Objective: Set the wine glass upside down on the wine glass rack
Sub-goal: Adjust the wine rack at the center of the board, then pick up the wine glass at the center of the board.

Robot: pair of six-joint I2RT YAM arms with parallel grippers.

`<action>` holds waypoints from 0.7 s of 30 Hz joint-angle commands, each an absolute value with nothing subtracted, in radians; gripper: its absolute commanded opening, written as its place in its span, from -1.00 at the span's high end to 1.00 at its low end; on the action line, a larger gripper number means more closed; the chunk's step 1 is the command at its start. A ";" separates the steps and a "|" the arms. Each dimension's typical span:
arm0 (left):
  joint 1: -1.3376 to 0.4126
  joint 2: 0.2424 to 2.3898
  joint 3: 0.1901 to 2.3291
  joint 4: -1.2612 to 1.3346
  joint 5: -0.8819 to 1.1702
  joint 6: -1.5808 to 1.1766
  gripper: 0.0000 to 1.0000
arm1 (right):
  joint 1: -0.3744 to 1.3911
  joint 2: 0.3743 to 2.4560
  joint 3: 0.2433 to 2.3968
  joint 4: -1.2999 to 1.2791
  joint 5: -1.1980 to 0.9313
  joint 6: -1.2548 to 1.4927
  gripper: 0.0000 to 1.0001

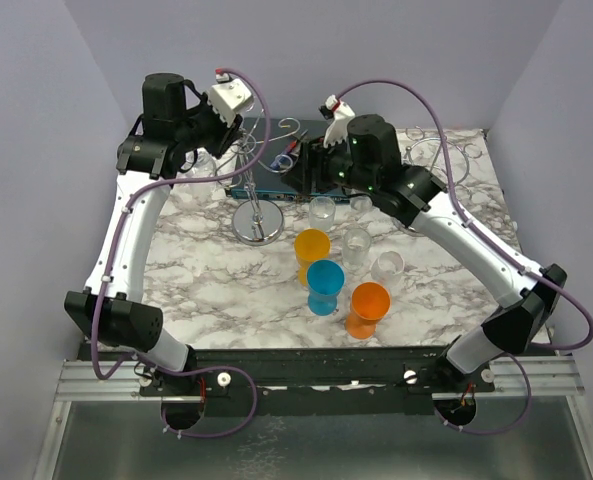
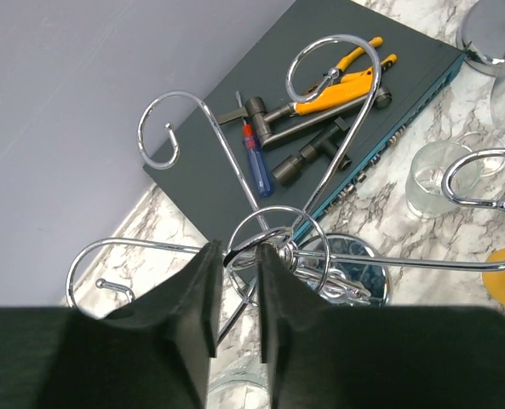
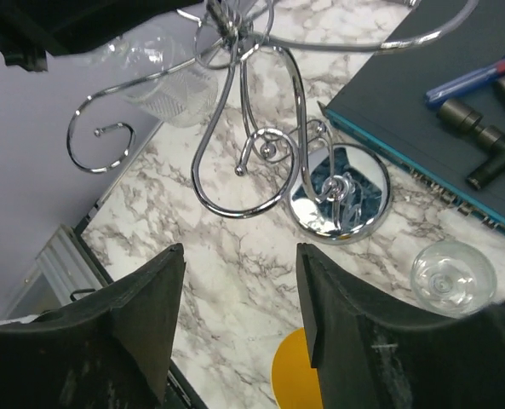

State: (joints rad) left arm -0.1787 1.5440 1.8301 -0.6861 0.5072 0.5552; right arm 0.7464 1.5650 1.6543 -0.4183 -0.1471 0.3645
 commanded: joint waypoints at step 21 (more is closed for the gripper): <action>-0.192 1.435 1.909 -0.658 0.491 0.260 -0.97 | 0.706 1.371 1.524 -0.592 -0.046 0.351 -0.57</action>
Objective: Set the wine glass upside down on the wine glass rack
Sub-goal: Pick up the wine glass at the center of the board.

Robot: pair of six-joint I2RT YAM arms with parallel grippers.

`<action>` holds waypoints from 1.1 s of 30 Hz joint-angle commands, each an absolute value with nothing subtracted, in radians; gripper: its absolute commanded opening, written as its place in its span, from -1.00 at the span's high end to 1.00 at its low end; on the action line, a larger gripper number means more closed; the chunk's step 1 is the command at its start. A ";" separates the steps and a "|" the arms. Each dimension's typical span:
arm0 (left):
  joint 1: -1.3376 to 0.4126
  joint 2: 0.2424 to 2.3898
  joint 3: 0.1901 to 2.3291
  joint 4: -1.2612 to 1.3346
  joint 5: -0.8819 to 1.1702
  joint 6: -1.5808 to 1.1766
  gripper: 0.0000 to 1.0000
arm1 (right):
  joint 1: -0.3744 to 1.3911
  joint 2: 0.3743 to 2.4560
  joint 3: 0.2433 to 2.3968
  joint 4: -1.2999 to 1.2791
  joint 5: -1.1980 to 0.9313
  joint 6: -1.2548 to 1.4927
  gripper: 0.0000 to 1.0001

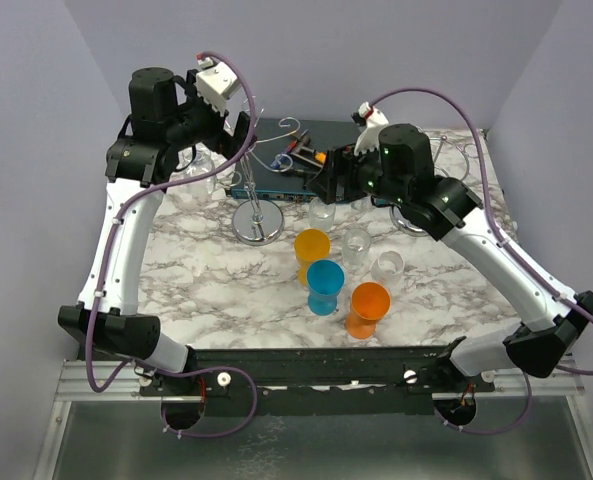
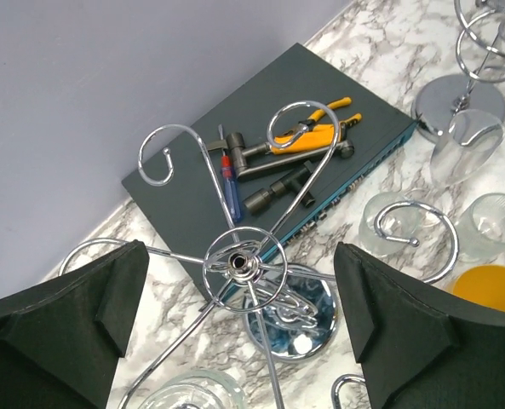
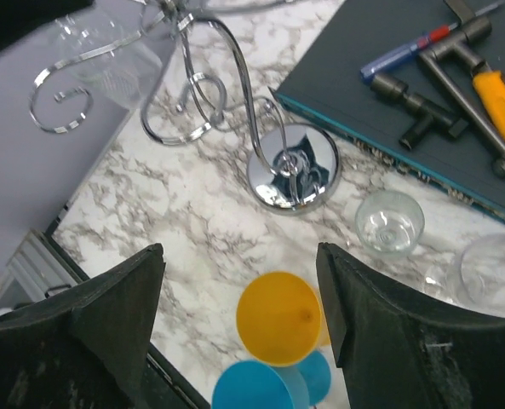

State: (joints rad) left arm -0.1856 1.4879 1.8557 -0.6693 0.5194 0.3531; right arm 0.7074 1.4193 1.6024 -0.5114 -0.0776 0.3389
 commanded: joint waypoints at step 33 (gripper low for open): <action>-0.192 1.282 1.836 -0.788 0.447 0.177 -0.97 | 0.706 1.517 1.349 -0.588 -0.060 0.320 0.87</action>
